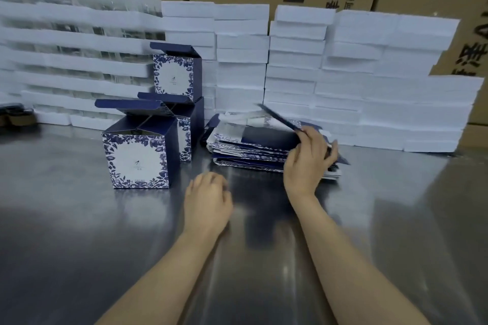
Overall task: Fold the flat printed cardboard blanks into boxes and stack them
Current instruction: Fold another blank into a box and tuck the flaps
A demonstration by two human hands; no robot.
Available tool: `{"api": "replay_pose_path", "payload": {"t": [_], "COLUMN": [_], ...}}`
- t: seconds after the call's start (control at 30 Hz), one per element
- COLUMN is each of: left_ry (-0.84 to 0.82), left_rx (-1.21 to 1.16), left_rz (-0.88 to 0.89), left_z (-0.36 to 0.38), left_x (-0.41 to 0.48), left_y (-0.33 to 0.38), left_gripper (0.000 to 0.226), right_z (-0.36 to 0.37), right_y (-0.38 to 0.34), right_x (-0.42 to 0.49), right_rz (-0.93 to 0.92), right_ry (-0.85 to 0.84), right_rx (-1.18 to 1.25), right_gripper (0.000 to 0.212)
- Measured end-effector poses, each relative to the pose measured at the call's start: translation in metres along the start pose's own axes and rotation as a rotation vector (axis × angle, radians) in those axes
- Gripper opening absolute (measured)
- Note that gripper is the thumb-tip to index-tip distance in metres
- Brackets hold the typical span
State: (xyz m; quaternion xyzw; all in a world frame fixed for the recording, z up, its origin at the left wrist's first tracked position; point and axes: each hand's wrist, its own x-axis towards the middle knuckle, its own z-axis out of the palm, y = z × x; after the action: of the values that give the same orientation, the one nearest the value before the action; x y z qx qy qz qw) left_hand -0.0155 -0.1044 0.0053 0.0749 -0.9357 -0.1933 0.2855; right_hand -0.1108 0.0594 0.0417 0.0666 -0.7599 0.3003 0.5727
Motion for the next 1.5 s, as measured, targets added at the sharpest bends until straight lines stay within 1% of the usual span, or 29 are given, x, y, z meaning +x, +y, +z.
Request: {"api": "replay_pose_path", "payload": {"t": [0.1, 0.13, 0.2, 0.27, 0.33, 0.37, 0.43, 0.5, 0.53, 0.57, 0.6, 0.67, 0.7, 0.73, 0.8, 0.87, 0.9, 0.93, 0.97, 1.03, 1.07, 1.1, 1.13, 1.17, 1.2, 1.23, 1.27, 1.37, 1.5], "left_ry": [0.037, 0.047, 0.101, 0.215, 0.257, 0.189, -0.095, -0.372, -0.435, -0.446, -0.408, -0.345, -0.375, -0.416, -0.418, -0.338, -0.258, -0.174, -0.100, -0.007, -0.032, -0.136, -0.281, -0.436, -0.549, -0.609, -0.637, -0.622, -0.578], "left_rx": [-0.129, -0.190, -0.263, -0.227, -0.334, -0.490, -0.855, -1.209, -1.345, -1.424, -1.407, -1.334, -1.341, -1.369, -1.481, -1.638, -1.636, -1.521, -1.321, -0.861, -0.700, -0.556, -0.384, -0.173, 0.026, 0.151, 0.208, 0.272, 0.331], "left_rz": [0.007, 0.009, 0.043, 0.083, 0.018, -0.056, -0.212, -0.297, -0.336, -0.382, -0.452, -0.633, -0.729, -0.807, -0.896, -0.850, -0.802, -0.719, -0.595, -0.267, -0.070, 0.089, 0.207, 0.275, 0.296, 0.286, 0.254, 0.108, -0.061], "left_z": [-0.007, -0.010, -0.017, -0.020, -0.022, -0.024, -0.029, -0.032, -0.031, -0.031, -0.030, -0.029, -0.029, -0.032, -0.041, -0.048, -0.050, -0.051, -0.052, -0.047, -0.040, -0.031, -0.018, -0.007, 0.001, 0.003, 0.001, -0.002, -0.005], "left_x": [0.000, -0.002, -0.010, -0.022, -0.035, -0.041, -0.049, -0.052, -0.050, -0.049, -0.046, -0.043, -0.043, -0.044, -0.039, -0.028, -0.021, -0.015, -0.014, -0.017, -0.019, -0.021, -0.024, -0.026, -0.026, -0.026, -0.025, -0.019, -0.019], "left_y": [0.002, 0.004, 0.007, 0.014, 0.024, 0.031, 0.048, 0.059, 0.058, 0.055, 0.049, 0.039, 0.035, 0.032, 0.025, 0.009, 0.000, -0.011, -0.018, -0.023, -0.021, -0.016, -0.010, -0.003, 0.002, 0.005, 0.006, -0.002, -0.008], "left_gripper": [0.027, 0.028, 0.030, 0.031, 0.034, 0.037, 0.044, 0.054, 0.059, 0.060, 0.056, 0.034, 0.030, 0.036, 0.045, 0.062, 0.064, 0.060, 0.052, 0.035, 0.033, 0.037, 0.044, 0.048, 0.051, 0.054, 0.056, 0.069, 0.083], "right_z": [-0.061, -0.084, -0.129, -0.172, -0.202, -0.209, -0.206, -0.194, -0.188, -0.182, -0.176, -0.156, -0.143, -0.129, -0.107, -0.091, -0.084, -0.079, -0.074, -0.070, -0.069, -0.069, -0.069, -0.069, -0.068, -0.068, -0.069, -0.075, -0.088], "right_y": [-0.023, -0.033, -0.049, -0.057, -0.062, -0.064, -0.070, -0.075, -0.076, -0.075, -0.075, -0.070, -0.067, -0.062, -0.053, -0.038, -0.030, -0.025, -0.022, -0.021, -0.022, -0.022, -0.022, -0.022, -0.022, -0.021, -0.020, -0.006, 0.021], "right_x": [0.040, 0.054, 0.082, 0.103, 0.113, 0.114, 0.106, 0.093, 0.086, 0.081, 0.075, 0.060, 0.046, 0.029, -0.014, -0.052, -0.062, -0.067, -0.068, -0.068, -0.069, -0.070, -0.071, -0.071, -0.069, -0.068, -0.067, -0.062, -0.056], "right_rz": [0.084, 0.134, 0.199, 0.264, 0.290, 0.297, 0.311, 0.299, 0.287, 0.282, 0.277, 0.239, 0.224, 0.215, 0.195, 0.092, 0.054, 0.042, 0.036, 0.024, 0.015, 0.004, -0.003, -0.005, -0.002, 0.002, 0.003, 0.048, 0.259], "right_ry": [0.186, 0.201, 0.147, 0.015, -0.169, -0.269, -0.443, -0.563, -0.623, -0.710, -0.814, -1.018, -1.091, -1.145, -1.263, -1.372, -1.387, -1.384, -1.374, -1.372, -1.375, -1.373, -1.369, -1.366, -1.366, -1.372, -1.380, -1.380, -1.258], "right_rx": [0.238, 0.288, 0.357, 0.408, 0.384, 0.354, 0.283, 0.220, 0.221, 0.245, 0.262, 0.208, 0.158, 0.111, -0.025, -0.218, -0.272, -0.294, -0.301, -0.299, -0.296, -0.296, -0.302, -0.306, -0.304, -0.298, -0.293, -0.317, -0.466], "right_gripper": [0.035, 0.035, 0.036, 0.035, 0.031, 0.027, 0.023, 0.027, 0.034, 0.043, 0.052, 0.051, 0.050, 0.051, 0.057, 0.063, 0.064, 0.064, 0.063, 0.061, 0.060, 0.059, 0.057, 0.056, 0.056, 0.056, 0.057, 0.066, 0.078]}}
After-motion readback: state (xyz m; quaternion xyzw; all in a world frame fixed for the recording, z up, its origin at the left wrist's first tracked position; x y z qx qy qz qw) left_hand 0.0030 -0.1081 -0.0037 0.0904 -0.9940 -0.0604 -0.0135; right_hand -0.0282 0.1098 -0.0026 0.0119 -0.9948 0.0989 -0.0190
